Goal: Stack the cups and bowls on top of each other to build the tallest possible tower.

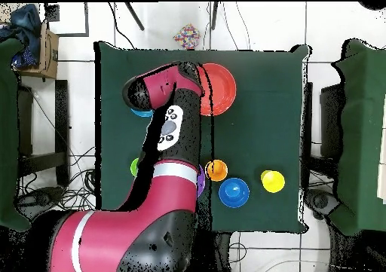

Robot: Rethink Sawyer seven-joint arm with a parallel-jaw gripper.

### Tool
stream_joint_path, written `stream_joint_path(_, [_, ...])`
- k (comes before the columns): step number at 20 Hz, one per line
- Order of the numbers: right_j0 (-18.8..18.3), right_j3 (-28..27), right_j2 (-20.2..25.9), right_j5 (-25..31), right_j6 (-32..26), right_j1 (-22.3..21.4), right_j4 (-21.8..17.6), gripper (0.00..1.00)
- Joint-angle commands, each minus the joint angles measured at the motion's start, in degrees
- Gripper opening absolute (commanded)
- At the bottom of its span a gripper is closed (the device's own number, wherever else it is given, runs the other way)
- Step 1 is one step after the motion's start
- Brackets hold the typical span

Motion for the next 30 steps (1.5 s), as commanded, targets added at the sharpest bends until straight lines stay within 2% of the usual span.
stream_joint_path(1, [-1.5,5.9,4.3,-1.9,-1.8,-0.6,-1.0,0.00])
stream_joint_path(17, [-1.9,7.4,3.5,-6.4,-1.5,-0.3,-2.8,0.00])
stream_joint_path(27, [-2.7,8.9,3.9,-6.5,-0.9,-0.9,-1.5,0.00])
stream_joint_path(28, [-2.9,9.1,4.1,-6.6,-0.9,-1.0,-1.4,1.00])
stream_joint_path(30, [-3.2,9.5,4.5,-6.6,-1.3,-1.2,-1.2,1.00])
